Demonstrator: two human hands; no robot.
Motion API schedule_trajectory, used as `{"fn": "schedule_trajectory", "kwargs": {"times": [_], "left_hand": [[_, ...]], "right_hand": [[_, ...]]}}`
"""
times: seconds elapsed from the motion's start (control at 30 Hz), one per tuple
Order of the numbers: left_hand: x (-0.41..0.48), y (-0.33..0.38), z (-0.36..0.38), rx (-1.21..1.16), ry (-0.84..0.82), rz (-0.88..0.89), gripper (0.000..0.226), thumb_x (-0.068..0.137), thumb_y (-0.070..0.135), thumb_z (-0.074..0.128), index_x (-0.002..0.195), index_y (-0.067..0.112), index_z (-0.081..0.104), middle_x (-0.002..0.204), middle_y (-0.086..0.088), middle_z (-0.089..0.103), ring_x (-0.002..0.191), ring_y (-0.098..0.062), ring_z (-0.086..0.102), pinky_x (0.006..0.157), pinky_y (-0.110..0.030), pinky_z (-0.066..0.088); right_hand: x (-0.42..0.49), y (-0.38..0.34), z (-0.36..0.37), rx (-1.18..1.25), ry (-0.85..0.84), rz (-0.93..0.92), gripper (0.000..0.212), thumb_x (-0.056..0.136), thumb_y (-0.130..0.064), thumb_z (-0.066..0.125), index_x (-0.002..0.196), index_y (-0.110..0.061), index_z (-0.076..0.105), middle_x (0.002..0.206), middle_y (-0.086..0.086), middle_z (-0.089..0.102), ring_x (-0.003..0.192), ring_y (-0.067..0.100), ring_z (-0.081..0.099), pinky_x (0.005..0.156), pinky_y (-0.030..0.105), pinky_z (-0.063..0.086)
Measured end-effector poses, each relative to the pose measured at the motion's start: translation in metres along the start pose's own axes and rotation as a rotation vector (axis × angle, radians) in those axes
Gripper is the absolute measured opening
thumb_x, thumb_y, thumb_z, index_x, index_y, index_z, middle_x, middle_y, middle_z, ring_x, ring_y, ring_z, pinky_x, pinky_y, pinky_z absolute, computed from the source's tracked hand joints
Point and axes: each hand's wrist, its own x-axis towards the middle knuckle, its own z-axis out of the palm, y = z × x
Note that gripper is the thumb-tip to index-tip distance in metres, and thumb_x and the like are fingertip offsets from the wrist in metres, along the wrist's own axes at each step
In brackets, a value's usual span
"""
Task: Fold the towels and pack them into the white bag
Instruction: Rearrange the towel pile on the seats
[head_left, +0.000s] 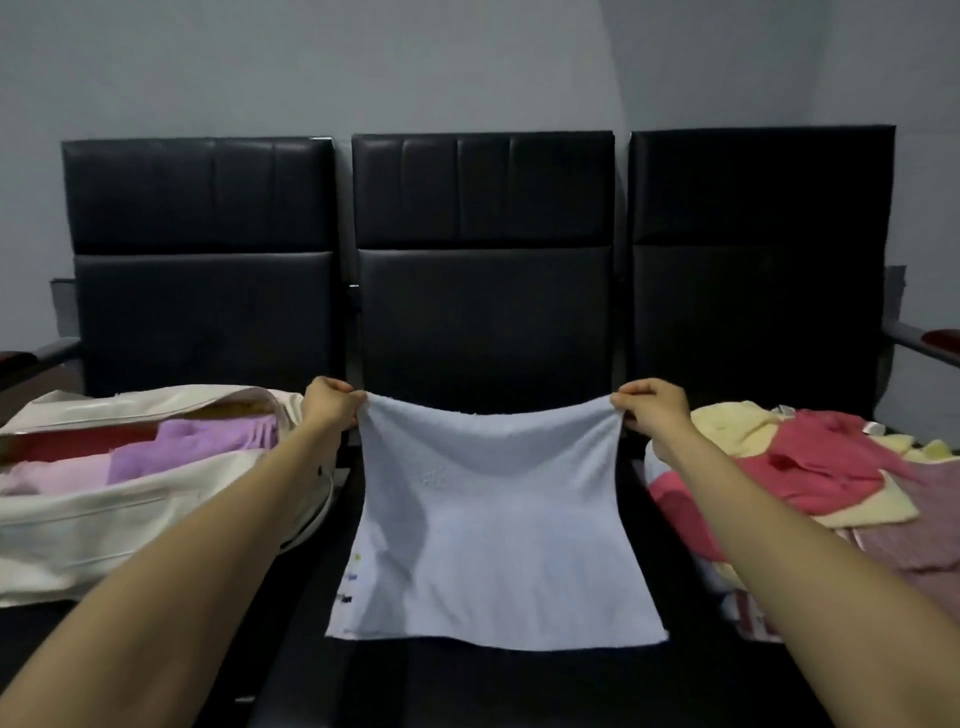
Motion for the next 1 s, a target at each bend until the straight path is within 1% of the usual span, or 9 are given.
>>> {"fn": "schedule_trajectory", "kwargs": {"times": [0.17, 0.27, 0.4, 0.53, 0.63, 0.73, 0.83, 0.93, 1.0], "left_hand": [[0.031, -0.043, 0.03, 0.037, -0.211, -0.042, 0.032, 0.08, -0.006, 0.068, 0.106, 0.005, 0.054, 0.095, -0.015, 0.06, 0.093, -0.028, 0.06, 0.083, -0.041, 0.054], [0.028, -0.055, 0.029, 0.145, -0.182, 0.024, 0.03, 0.079, -0.008, 0.069, 0.102, 0.007, 0.057, 0.085, -0.008, 0.062, 0.092, -0.027, 0.061, 0.085, -0.041, 0.053], [0.009, -0.042, 0.009, 0.015, -0.1, 0.105, 0.029, 0.083, -0.008, 0.064, 0.106, 0.007, 0.054, 0.082, -0.004, 0.059, 0.081, -0.02, 0.059, 0.068, -0.025, 0.048], [-0.031, -0.036, -0.024, -0.165, -0.171, -0.043, 0.028, 0.084, -0.017, 0.051, 0.101, 0.004, 0.055, 0.082, -0.014, 0.053, 0.061, -0.015, 0.054, 0.045, -0.018, 0.043], [-0.065, -0.056, -0.046, -0.06, -0.3, -0.14, 0.024, 0.085, -0.018, 0.046, 0.088, 0.004, 0.057, 0.067, -0.012, 0.051, 0.049, -0.015, 0.054, 0.042, -0.018, 0.04], [-0.094, -0.076, -0.058, 0.056, -0.429, -0.274, 0.026, 0.085, -0.015, 0.048, 0.097, 0.007, 0.055, 0.073, -0.01, 0.053, 0.062, -0.017, 0.051, 0.042, -0.018, 0.043], [-0.108, -0.103, -0.06, 0.27, -0.451, -0.248, 0.028, 0.081, -0.016, 0.051, 0.097, 0.006, 0.056, 0.071, -0.011, 0.051, 0.056, -0.018, 0.045, 0.038, -0.017, 0.032], [-0.113, -0.126, -0.061, 0.397, -0.432, -0.245, 0.026, 0.075, -0.015, 0.056, 0.091, 0.006, 0.058, 0.07, -0.011, 0.054, 0.055, -0.019, 0.046, 0.044, -0.019, 0.036], [-0.109, -0.137, -0.058, 0.392, -0.401, -0.234, 0.016, 0.072, -0.002, 0.065, 0.083, 0.006, 0.056, 0.071, -0.009, 0.053, 0.06, -0.018, 0.048, 0.05, -0.023, 0.04]], "right_hand": [[0.021, 0.048, 0.017, -0.023, -0.037, 0.011, 0.017, 0.086, -0.002, 0.067, 0.081, -0.018, 0.062, 0.091, 0.005, 0.064, 0.098, 0.025, 0.062, 0.078, 0.033, 0.052], [0.018, 0.061, 0.019, -0.022, -0.055, -0.01, 0.015, 0.088, -0.003, 0.064, 0.085, -0.017, 0.063, 0.093, 0.004, 0.064, 0.098, 0.022, 0.061, 0.086, 0.035, 0.053], [0.001, 0.047, 0.004, 0.122, -0.021, -0.021, 0.013, 0.09, -0.003, 0.06, 0.091, -0.015, 0.063, 0.1, 0.009, 0.063, 0.095, 0.021, 0.061, 0.076, 0.028, 0.053], [-0.035, 0.036, -0.022, 0.178, -0.057, -0.012, 0.014, 0.09, 0.002, 0.056, 0.091, -0.011, 0.062, 0.086, 0.007, 0.06, 0.081, 0.017, 0.06, 0.069, 0.024, 0.05], [-0.064, 0.046, -0.037, 0.066, -0.192, 0.13, 0.017, 0.09, 0.003, 0.054, 0.089, -0.011, 0.063, 0.09, 0.01, 0.061, 0.088, 0.022, 0.059, 0.079, 0.033, 0.052], [-0.09, 0.068, -0.051, -0.117, -0.319, 0.228, 0.014, 0.089, 0.002, 0.056, 0.092, -0.009, 0.064, 0.097, 0.011, 0.063, 0.091, 0.022, 0.06, 0.084, 0.035, 0.051], [-0.107, 0.088, -0.062, -0.317, -0.36, 0.233, 0.011, 0.087, -0.001, 0.059, 0.088, -0.01, 0.065, 0.093, 0.01, 0.065, 0.089, 0.019, 0.06, 0.086, 0.035, 0.048], [-0.115, 0.097, -0.065, -0.538, -0.456, 0.187, 0.004, 0.087, -0.009, 0.064, 0.089, -0.008, 0.067, 0.086, 0.004, 0.066, 0.081, 0.015, 0.058, 0.072, 0.027, 0.045], [-0.115, 0.101, -0.061, -0.62, -0.427, 0.095, 0.013, 0.087, -0.017, 0.067, 0.089, -0.005, 0.068, 0.082, 0.003, 0.065, 0.078, 0.016, 0.057, 0.066, 0.025, 0.043]]}}
